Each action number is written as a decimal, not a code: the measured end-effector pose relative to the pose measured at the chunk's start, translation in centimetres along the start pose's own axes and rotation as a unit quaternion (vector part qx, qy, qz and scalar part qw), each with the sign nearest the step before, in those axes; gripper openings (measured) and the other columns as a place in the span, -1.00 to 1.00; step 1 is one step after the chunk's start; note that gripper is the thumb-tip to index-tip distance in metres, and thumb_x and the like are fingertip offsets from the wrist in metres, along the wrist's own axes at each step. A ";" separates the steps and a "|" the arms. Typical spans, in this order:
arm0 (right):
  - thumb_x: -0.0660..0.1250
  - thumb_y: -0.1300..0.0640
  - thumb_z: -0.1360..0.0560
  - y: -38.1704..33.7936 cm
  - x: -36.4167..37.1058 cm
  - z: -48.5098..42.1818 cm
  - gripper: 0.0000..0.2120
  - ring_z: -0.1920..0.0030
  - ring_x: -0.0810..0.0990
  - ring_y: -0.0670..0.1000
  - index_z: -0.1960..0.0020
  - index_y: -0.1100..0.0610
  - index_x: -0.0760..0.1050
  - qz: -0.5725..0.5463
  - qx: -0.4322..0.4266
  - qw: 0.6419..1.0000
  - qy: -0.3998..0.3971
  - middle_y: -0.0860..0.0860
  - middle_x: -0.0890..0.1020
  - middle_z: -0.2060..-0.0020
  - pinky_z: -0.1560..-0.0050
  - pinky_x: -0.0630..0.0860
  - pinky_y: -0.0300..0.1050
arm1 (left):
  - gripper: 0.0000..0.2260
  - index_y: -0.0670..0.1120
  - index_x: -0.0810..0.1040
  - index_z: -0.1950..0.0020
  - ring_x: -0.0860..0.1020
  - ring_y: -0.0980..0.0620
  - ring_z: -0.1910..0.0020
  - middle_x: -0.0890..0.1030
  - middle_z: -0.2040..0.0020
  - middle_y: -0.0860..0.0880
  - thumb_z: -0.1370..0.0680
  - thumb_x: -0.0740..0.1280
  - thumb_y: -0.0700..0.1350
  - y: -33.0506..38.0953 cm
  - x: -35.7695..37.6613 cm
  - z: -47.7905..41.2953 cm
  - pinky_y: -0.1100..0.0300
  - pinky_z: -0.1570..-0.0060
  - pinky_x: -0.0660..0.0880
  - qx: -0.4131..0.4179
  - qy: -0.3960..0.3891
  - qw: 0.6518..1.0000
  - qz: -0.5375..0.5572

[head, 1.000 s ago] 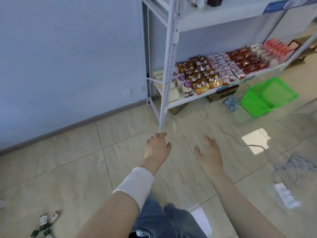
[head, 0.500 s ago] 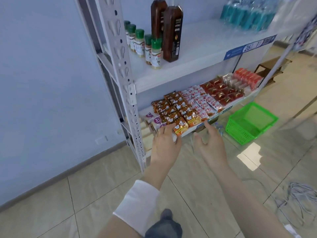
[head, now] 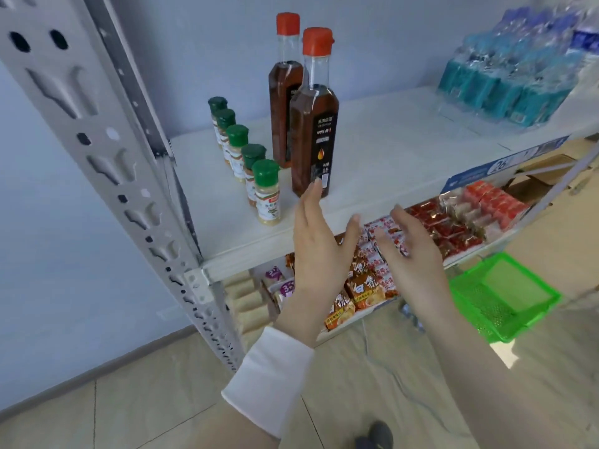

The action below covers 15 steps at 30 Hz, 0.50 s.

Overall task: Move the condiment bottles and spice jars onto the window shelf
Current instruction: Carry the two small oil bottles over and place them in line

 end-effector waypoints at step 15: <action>0.21 -0.01 -0.54 -0.8 1.3 -18.2 -0.51 -0.39 0.25 -0.15 -0.44 -0.03 0.22 -0.096 -0.131 0.968 -0.193 -0.12 0.31 -0.42 -0.36 0.18 -0.23 | -0.27 -0.06 -0.02 -0.50 0.22 0.18 -0.39 0.21 -0.45 0.00 -0.49 0.30 0.11 -3.1 4.3 -8.2 0.22 -0.38 0.26 -0.138 0.223 0.962 0.073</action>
Point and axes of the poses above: each hand's wrist, its own z-axis away from the middle knuckle, its own x-axis out of the palm, y = z × x, the point moved 7 cm from there along -z, towards the middle knuckle
